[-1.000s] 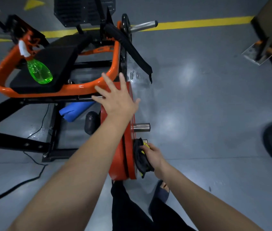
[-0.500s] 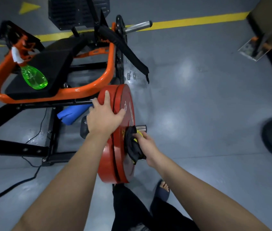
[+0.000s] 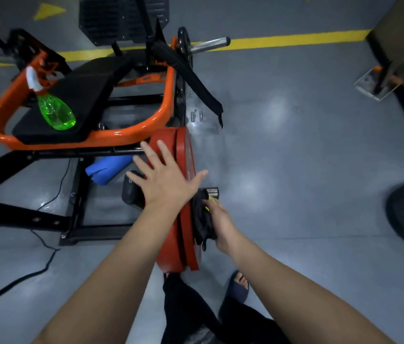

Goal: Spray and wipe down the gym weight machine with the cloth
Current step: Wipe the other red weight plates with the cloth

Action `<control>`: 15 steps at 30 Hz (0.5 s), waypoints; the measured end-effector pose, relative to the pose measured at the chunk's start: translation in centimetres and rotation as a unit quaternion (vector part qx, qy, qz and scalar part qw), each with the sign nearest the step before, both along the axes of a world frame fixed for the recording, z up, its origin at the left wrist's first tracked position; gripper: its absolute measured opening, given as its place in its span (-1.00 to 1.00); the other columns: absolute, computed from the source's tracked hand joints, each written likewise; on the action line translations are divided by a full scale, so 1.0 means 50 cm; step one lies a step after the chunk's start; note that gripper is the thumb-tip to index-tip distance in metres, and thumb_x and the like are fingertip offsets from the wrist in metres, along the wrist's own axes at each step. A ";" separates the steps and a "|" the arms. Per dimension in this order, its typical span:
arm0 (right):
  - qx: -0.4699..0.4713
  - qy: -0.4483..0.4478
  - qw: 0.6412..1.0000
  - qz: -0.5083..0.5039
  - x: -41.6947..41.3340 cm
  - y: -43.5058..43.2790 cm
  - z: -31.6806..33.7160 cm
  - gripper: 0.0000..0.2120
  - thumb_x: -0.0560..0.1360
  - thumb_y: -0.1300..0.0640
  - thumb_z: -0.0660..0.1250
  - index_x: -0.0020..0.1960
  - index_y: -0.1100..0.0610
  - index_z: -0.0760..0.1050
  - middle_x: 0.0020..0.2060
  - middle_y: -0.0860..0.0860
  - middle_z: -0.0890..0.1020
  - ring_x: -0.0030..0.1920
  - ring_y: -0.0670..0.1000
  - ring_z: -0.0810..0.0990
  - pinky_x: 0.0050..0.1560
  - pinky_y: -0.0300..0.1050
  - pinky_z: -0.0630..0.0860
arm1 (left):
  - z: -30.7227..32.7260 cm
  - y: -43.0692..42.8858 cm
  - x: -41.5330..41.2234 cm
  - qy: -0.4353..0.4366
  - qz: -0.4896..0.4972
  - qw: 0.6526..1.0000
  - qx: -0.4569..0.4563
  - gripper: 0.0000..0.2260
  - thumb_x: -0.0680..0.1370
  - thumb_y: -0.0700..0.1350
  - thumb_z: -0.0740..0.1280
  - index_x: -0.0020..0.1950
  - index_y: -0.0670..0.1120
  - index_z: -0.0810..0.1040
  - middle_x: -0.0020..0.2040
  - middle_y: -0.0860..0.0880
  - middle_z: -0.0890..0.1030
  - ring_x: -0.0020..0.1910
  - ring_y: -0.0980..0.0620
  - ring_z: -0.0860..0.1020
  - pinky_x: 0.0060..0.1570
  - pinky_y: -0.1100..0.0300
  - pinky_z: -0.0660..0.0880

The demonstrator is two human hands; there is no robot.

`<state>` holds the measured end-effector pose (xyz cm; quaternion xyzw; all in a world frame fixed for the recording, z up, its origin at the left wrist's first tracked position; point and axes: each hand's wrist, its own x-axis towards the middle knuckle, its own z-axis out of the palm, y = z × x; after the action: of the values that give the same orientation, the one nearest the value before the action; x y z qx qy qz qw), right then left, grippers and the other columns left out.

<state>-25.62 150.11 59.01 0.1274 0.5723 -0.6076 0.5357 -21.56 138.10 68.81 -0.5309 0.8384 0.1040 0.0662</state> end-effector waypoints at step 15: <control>0.140 0.103 0.950 0.260 0.047 0.085 -0.163 -0.83 0.67 0.14 0.23 0.13 -0.01 0.59 -0.01 0.00 0.69 0.01 0.02 0.66 0.17 -0.01 0.59 | -0.002 -0.151 -0.086 -0.018 -0.045 0.998 0.049 -0.30 0.56 0.30 0.18 0.66 0.09 0.13 0.62 -0.21 0.16 0.49 -0.35 0.26 0.37 -0.19 0.32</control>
<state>-23.28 154.33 50.84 -0.0149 0.7171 -0.3707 0.5900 -25.87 130.53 68.70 -0.4902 0.8542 0.1326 0.1118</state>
